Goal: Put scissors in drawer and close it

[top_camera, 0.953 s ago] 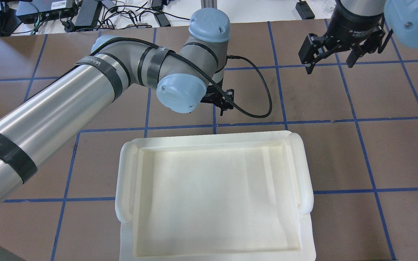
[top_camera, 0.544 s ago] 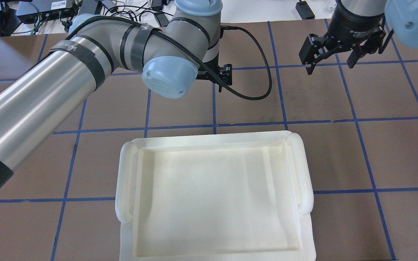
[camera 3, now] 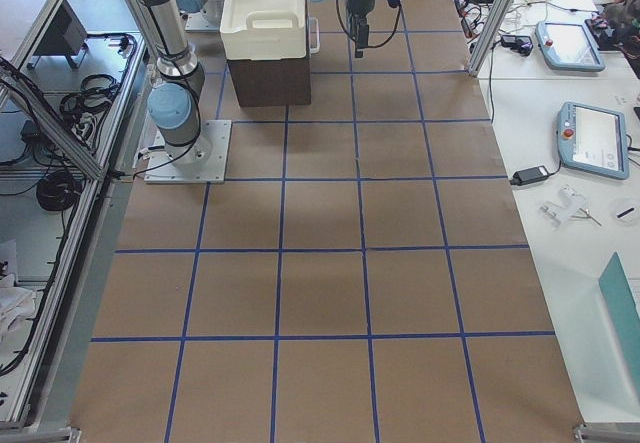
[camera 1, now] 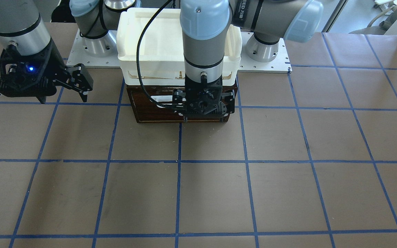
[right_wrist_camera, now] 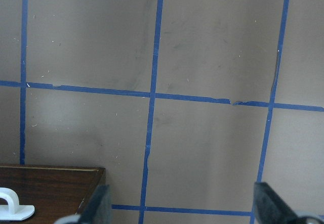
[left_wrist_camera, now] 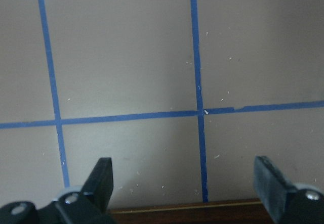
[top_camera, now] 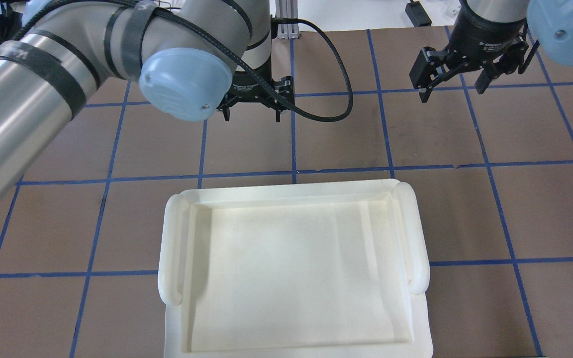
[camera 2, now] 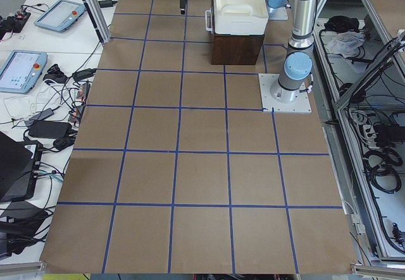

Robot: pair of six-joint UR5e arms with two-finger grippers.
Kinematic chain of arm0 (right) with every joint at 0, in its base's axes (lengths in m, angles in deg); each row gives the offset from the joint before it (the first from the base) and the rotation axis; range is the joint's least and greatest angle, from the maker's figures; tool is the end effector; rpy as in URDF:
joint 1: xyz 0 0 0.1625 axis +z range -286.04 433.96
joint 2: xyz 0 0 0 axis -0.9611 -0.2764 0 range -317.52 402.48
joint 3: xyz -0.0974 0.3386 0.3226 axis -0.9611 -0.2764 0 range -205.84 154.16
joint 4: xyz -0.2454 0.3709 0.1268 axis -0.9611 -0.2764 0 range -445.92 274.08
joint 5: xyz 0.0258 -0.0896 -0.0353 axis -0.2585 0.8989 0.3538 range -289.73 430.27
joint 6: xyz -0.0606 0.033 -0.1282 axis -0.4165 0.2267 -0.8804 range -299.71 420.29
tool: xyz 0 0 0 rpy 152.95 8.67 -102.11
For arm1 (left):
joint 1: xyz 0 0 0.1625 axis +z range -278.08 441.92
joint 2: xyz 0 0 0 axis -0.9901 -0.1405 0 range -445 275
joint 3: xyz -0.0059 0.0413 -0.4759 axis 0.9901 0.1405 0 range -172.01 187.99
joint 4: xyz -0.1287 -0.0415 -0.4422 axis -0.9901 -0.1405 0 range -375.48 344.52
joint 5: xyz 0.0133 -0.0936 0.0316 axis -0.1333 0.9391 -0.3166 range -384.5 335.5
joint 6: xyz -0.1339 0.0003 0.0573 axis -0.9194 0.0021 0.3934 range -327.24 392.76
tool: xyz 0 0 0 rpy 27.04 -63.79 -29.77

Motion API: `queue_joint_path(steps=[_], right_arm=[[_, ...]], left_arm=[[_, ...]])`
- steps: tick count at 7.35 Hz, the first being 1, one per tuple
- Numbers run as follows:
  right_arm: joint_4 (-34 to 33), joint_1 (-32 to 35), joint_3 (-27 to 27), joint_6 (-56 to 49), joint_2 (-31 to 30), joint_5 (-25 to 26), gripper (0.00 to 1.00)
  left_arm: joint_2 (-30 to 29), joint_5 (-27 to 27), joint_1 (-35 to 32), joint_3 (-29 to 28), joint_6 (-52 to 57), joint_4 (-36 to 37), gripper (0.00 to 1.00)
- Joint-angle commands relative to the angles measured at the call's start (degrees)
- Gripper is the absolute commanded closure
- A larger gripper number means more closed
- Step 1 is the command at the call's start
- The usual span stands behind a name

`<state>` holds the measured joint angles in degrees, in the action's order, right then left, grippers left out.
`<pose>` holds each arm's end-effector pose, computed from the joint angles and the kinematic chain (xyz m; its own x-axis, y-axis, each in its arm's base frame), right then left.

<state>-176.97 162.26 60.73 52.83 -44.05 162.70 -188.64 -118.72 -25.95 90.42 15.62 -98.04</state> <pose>0.1101 -0.5775 0.4954 -0.9940 -0.0998 0.0444 -0.1004 0.9949 -0.0120 -0.3180 -0.5869 0.4370 -0.9979 0.0105 -0.0633 0.0133 0.9989 -0.0443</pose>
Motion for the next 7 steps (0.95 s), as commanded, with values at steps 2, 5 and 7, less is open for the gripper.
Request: queue_joint_path(steps=[2, 5, 7], right_arm=[[0.44, 0.11, 0.0, 0.16, -0.12, -0.49, 0.0], [-0.08, 0.03, 0.0, -0.02, -0.04, -0.23, 0.0], [-0.27, 0.11, 0.0, 0.16, -0.04, -0.67, 0.0]], left_arm=[[9.31, 2.81, 11.07, 2.72, 12.0, -9.45, 0.0], [10.93, 5.52, 17.08, 3.96, 16.36, -2.37, 0.0], [11.35, 5.37, 15.77, 3.96, 9.16, -3.73, 0.0]])
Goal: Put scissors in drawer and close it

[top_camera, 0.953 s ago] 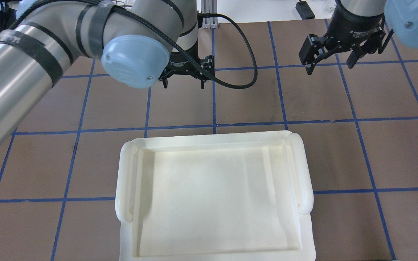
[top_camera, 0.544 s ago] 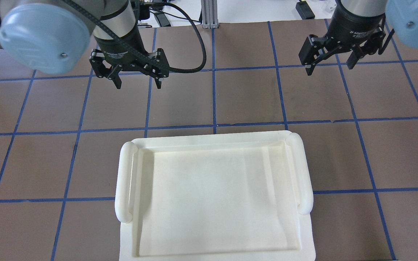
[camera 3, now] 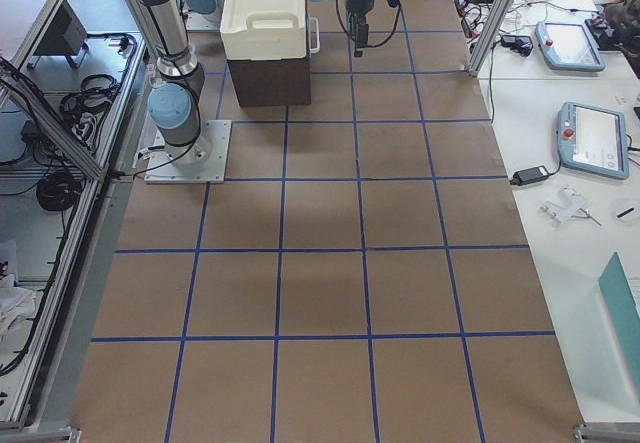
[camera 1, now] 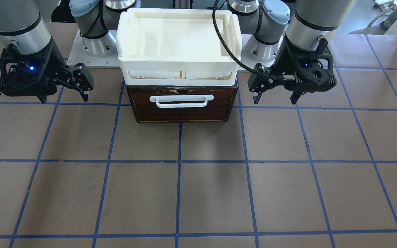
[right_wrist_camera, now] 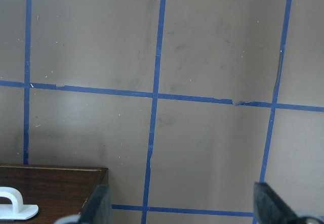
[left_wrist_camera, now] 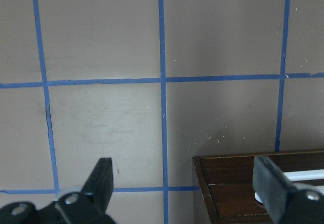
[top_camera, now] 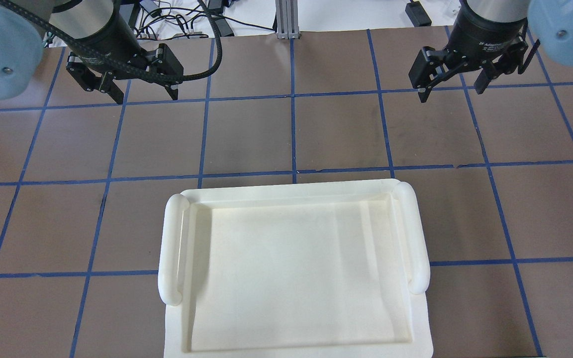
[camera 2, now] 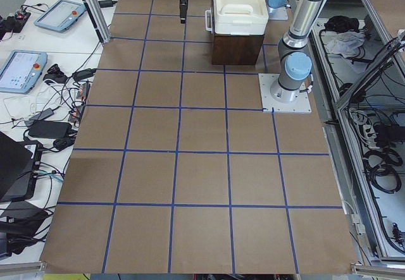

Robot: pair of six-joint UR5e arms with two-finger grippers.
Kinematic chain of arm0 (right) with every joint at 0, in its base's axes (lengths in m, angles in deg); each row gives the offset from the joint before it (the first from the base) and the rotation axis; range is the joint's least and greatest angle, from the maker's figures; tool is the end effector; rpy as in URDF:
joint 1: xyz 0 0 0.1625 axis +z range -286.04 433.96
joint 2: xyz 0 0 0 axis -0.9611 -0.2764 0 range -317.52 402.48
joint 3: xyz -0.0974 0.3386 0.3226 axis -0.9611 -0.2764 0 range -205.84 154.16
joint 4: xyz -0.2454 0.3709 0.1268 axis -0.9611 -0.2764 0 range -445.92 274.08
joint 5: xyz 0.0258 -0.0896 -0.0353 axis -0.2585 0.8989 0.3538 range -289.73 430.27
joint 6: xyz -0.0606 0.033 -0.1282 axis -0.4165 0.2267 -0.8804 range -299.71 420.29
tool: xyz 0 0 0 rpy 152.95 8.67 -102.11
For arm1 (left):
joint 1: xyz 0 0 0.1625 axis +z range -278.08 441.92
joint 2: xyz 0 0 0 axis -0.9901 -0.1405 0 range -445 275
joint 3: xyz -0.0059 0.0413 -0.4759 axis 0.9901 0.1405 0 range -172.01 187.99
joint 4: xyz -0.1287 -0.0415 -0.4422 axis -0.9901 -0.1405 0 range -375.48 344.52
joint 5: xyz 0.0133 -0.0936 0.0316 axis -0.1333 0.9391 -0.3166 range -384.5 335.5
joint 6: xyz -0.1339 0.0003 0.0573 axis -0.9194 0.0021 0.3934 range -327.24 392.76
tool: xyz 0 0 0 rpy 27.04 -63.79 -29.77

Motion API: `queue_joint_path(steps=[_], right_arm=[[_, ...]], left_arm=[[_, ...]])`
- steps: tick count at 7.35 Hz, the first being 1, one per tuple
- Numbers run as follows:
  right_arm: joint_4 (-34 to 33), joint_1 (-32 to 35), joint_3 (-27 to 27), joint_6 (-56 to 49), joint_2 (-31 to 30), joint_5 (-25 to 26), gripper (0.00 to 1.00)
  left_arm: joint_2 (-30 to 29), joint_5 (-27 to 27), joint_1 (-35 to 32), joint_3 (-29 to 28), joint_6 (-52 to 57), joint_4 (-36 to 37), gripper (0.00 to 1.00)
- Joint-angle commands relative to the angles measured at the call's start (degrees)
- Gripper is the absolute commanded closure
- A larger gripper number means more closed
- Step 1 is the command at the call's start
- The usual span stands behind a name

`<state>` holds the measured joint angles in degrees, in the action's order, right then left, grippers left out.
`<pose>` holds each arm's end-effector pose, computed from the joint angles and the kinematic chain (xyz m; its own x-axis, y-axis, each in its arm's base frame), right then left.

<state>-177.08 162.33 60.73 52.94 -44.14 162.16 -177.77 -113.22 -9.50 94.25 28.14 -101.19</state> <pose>0.1122 -0.5772 0.4964 -0.9944 -0.0991 0.0355 -0.0997 0.9949 -0.0168 -0.1509 -0.5749 0.5112 -0.9981 -0.0534 0.0295 -0.0559 0.9944 -0.0893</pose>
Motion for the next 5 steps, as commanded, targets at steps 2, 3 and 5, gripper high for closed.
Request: queue_joint_path(steps=[2, 3, 5], right_arm=[[-0.16, 0.04, 0.0, 0.06, 0.14, -0.31, 0.0], [-0.16, 0.04, 0.0, 0.06, 0.14, -0.31, 0.0], [0.1, 0.04, 0.0, 0.06, 0.05, -0.31, 0.0]], left_arm=[[4.16, -0.4, -1.83, 3.72, -3.3, -3.76, 0.0], [5.22, -0.4, -1.84, 5.39, -3.12, -3.5, 0.0], [3.75, -1.36, -1.92, 4.97, -2.6, -2.88, 0.0]])
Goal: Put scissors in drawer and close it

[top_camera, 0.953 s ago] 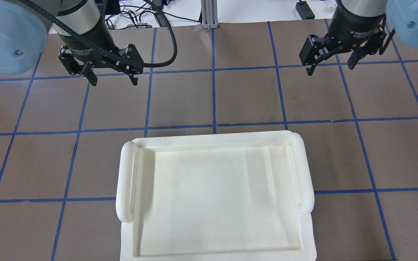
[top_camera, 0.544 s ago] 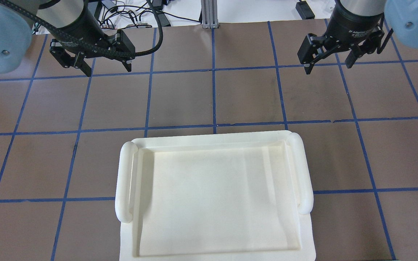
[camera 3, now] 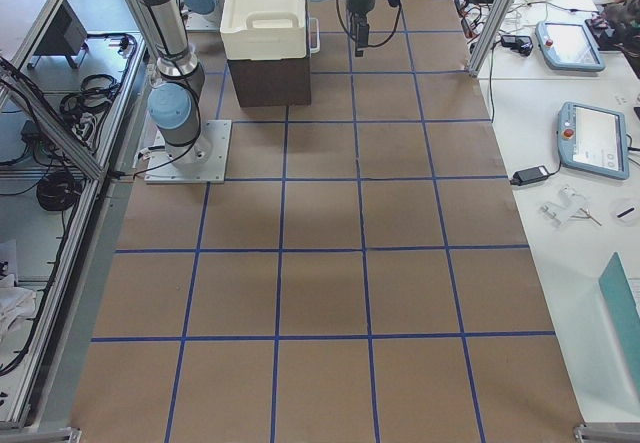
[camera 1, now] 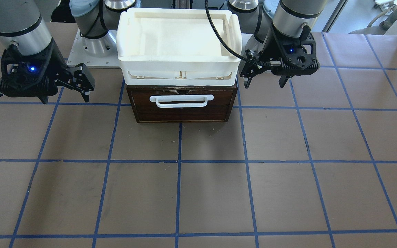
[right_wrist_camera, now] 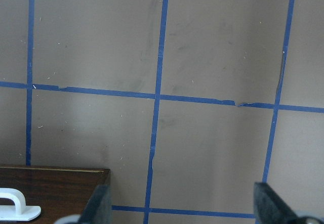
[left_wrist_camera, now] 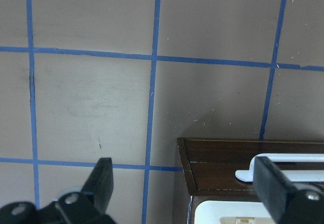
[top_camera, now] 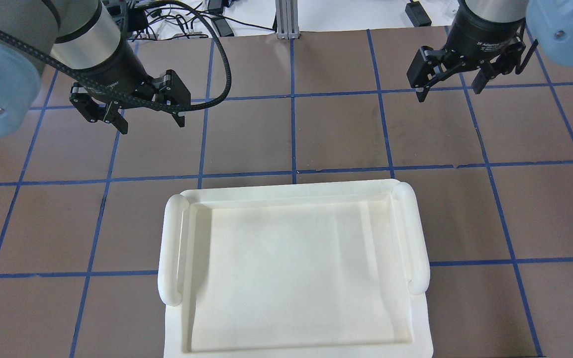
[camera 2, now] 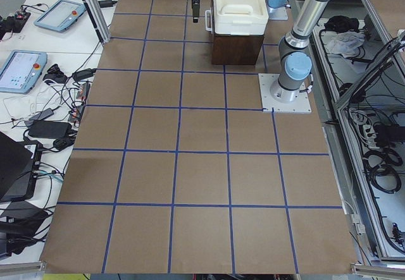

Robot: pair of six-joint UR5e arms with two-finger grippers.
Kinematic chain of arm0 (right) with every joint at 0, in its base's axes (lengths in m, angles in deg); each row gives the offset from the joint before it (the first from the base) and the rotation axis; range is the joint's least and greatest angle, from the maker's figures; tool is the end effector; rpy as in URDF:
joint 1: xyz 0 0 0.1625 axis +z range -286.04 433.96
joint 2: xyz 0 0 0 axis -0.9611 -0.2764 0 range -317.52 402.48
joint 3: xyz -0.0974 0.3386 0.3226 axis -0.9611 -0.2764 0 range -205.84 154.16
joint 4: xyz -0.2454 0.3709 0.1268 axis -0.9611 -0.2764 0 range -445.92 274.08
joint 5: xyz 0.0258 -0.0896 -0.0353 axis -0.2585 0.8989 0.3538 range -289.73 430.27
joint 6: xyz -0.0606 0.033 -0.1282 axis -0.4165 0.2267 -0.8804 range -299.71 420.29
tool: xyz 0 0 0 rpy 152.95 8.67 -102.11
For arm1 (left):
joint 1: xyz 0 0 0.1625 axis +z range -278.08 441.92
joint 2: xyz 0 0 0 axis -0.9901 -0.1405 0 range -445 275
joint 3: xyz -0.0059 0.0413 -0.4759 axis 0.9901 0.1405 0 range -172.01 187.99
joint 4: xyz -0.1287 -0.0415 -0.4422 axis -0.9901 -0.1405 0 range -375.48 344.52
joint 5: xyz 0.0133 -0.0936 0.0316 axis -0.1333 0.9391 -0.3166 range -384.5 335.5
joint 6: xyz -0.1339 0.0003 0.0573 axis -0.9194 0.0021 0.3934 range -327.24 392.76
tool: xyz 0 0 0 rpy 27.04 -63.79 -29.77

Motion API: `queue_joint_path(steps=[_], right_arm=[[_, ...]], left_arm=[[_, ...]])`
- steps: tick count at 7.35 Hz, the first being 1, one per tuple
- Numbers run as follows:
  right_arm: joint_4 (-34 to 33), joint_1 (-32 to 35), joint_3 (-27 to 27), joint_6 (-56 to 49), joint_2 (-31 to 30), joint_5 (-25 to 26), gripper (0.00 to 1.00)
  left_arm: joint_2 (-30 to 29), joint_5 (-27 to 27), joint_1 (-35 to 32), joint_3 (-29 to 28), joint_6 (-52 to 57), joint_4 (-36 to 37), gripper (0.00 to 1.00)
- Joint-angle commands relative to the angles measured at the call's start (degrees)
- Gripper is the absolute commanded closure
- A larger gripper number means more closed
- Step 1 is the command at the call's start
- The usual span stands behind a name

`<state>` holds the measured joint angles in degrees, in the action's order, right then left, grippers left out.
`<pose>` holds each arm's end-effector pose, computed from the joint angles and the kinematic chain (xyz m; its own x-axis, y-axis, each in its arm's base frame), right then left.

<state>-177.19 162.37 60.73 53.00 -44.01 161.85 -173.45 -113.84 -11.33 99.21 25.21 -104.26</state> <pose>0.1134 -0.5782 0.4953 -0.9946 -0.0989 0.0301 -0.0994 0.9949 -0.0172 -0.1650 -0.5250 0.4996 -0.9971 -0.0746 0.0149 -0.0750 0.9969 -0.0251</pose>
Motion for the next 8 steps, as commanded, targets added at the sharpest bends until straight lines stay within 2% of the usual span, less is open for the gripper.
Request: queue_joint_path(steps=[1, 8], right_arm=[[0.3, 0.0, 0.0, -0.01, -0.07, 0.0, 0.0], [0.56, 0.0, 0.0, -0.09, 0.01, 0.17, 0.0]], left_arm=[[-0.92, -1.01, 0.0, -1.04, 2.17, -0.42, 0.0], [-1.02, -1.1, 0.97, -2.28, 2.89, 0.28, 0.0]])
